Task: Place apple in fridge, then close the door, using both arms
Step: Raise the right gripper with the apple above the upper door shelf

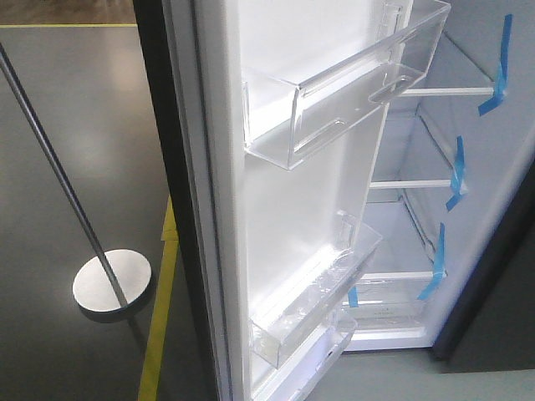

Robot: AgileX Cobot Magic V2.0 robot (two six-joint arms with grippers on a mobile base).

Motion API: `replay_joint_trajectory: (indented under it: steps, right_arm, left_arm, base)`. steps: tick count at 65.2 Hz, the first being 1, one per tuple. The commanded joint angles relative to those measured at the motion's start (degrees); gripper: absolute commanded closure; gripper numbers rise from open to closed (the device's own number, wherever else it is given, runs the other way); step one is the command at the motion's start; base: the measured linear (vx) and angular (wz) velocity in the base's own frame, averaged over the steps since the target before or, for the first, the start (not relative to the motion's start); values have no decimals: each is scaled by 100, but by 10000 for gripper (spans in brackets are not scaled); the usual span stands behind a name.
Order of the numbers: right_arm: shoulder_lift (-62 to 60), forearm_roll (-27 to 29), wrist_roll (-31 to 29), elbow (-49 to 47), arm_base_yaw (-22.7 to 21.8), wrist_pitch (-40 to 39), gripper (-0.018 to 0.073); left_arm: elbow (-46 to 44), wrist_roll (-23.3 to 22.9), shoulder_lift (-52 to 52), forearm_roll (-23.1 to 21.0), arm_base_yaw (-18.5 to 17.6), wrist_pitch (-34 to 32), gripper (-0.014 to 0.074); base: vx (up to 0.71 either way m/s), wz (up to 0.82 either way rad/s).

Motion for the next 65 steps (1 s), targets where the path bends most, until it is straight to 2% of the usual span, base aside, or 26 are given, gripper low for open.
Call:
replay_joint_trajectory:
  steps: [1, 65]
  right_arm:
    - [40, 94, -42, -117, -21, -475, 426]
    - [40, 94, -42, -117, -21, -475, 426]
  left_arm:
    - [-98, -23, -75, -49, 1, -439, 602]
    - [-98, -23, -75, -49, 1, -439, 602]
  base:
    - [0, 0]
    - [0, 0]
